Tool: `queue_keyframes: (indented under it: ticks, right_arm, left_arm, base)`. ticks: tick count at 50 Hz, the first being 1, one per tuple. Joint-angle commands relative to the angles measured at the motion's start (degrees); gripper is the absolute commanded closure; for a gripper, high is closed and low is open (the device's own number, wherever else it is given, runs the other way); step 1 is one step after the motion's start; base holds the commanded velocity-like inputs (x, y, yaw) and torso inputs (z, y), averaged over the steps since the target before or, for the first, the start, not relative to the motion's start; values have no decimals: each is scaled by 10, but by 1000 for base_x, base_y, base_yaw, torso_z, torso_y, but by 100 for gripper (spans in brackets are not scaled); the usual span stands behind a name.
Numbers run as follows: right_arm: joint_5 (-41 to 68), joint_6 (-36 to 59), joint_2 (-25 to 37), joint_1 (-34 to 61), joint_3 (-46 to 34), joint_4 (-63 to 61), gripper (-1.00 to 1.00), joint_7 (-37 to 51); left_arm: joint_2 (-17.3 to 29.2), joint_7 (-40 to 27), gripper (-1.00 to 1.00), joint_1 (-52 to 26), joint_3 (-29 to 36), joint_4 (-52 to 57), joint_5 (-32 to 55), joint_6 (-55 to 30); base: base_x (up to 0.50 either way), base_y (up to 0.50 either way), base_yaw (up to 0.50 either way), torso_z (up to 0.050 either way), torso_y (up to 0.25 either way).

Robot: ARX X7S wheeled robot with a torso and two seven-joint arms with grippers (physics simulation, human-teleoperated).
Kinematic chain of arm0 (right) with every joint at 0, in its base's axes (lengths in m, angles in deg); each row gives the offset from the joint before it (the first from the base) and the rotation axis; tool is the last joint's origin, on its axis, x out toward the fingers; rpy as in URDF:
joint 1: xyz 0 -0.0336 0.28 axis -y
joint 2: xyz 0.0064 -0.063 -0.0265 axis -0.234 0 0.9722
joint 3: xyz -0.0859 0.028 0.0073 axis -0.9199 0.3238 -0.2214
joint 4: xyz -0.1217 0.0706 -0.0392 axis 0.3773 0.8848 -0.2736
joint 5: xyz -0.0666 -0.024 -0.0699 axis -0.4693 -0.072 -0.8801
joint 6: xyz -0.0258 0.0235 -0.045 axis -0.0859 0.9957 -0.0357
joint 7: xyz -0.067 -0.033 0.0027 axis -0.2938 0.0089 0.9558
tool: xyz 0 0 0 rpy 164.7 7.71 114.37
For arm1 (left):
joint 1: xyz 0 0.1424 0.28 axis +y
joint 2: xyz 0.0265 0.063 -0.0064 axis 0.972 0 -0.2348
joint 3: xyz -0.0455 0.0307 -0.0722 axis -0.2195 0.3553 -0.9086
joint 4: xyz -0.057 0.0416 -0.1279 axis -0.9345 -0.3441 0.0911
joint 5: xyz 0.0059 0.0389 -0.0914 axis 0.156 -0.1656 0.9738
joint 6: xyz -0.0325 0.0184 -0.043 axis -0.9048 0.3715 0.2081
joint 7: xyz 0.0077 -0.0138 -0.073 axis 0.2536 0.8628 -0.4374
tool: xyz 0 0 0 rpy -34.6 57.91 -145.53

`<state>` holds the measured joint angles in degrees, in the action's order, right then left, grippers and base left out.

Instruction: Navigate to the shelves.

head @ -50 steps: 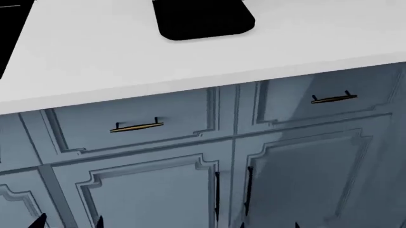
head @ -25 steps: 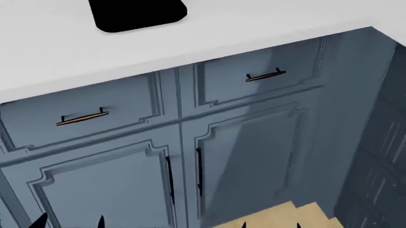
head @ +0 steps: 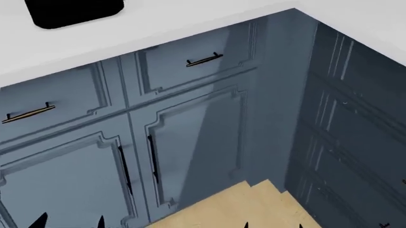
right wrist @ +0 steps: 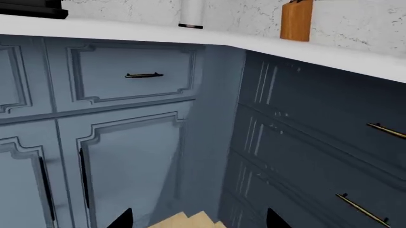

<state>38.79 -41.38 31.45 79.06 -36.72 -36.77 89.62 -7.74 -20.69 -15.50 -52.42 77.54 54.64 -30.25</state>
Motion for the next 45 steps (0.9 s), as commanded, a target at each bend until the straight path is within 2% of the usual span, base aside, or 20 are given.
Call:
queue_keyframes:
  ticks: [1,45]
  right_arm:
    - [4,-3,2,1,-1,3,-100,1]
    - [20,-2,9,1,-6,-4,-100,8]
  left_arm:
    - [2,-2,-100,-2,3,0,2,-1]
    - [10,-11,-100,-4,13,-1,9,2]
  base:
    - [-176,110,-488,0,0]
    - [-182,153,-446,0,0]
